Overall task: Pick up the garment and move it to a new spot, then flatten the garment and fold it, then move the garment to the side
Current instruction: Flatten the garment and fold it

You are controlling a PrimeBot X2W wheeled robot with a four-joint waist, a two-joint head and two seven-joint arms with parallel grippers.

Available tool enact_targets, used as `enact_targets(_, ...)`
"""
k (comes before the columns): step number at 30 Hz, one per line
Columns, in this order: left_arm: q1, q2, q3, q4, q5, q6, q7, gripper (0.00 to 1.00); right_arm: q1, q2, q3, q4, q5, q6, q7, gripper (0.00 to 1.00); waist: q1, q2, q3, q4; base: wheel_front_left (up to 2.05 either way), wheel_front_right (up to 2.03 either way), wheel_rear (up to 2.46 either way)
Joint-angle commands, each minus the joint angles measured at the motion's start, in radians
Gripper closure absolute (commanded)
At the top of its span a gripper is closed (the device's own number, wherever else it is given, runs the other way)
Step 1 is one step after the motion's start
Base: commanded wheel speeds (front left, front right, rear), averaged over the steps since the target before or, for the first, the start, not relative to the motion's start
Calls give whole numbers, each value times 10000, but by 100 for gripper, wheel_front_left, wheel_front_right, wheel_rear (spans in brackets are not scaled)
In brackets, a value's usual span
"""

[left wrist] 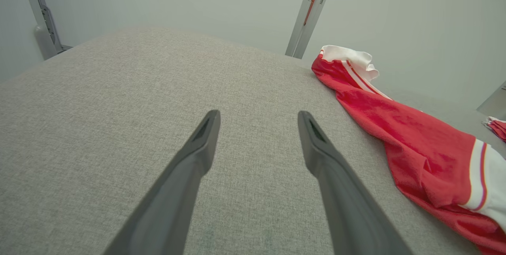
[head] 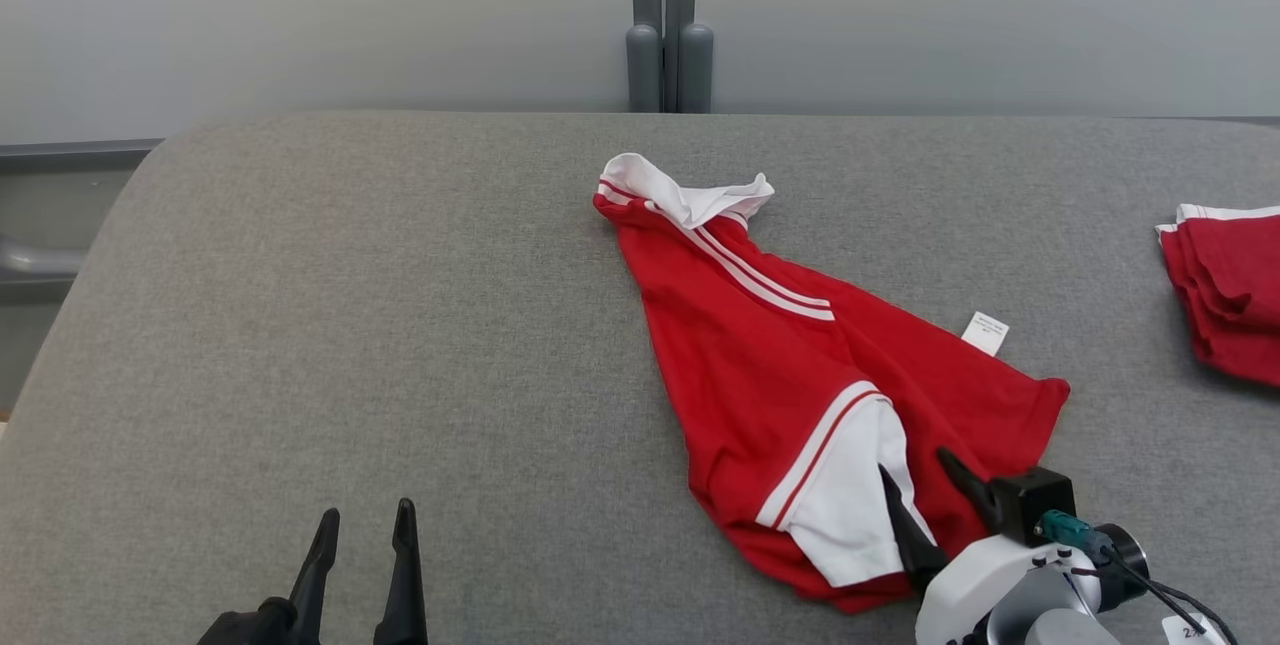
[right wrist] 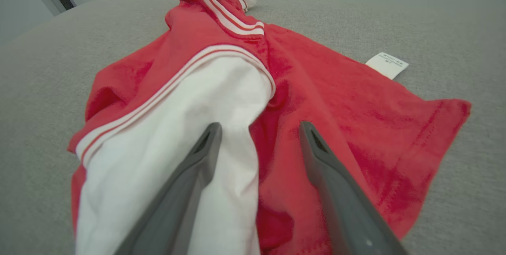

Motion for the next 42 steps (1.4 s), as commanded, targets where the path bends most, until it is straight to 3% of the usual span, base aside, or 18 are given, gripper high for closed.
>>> enact_targets(1,-129,22,1,1,-68,35,-27,0,-150,-10,169,70,246,-15,-14,0,0,0,-32,51,0,0,0)
enact_targets(8,-177,22,-83,2,-28,69,-27,0,-375,-314,1026,100,1211,-15,156,0,0,0,-11,99,0,0,0)
enact_targets(22,-270,22,-199,62,29,-2,-27,0,-787,-663,1801,68,1753,-15,202,0,0,0,96,113,0,0,0)
enact_targets(23,-278,22,-220,70,31,-1,-27,0,-823,-678,1863,90,1828,-15,237,5,0,0,98,126,0,0,0)
enact_targets(24,-285,22,-240,77,28,-6,-27,0,-839,-667,1902,122,1912,-14,249,20,0,0,96,139,0,0,0)
enact_targets(25,-283,22,-257,82,24,-5,-27,0,-848,-671,1923,149,1958,-14,251,43,0,0,91,150,0,0,0)
enact_targets(26,-271,22,-278,91,13,-1,-27,0,-864,-671,1950,205,2041,-15,289,51,0,0,81,164,0,0,0)
enact_targets(28,-235,21,-301,98,-3,16,-27,0,-898,-650,2027,263,2164,-14,365,57,0,0,74,188,0,0,0)
enact_targets(34,-187,21,-325,90,-54,71,-27,0,-928,-715,2296,300,2548,-14,565,97,0,0,87,231,0,0,0)
enact_targets(42,-176,21,-308,101,-90,77,-27,0,-1071,-793,2507,-90,2911,-14,456,100,0,0,69,219,0,0,0)
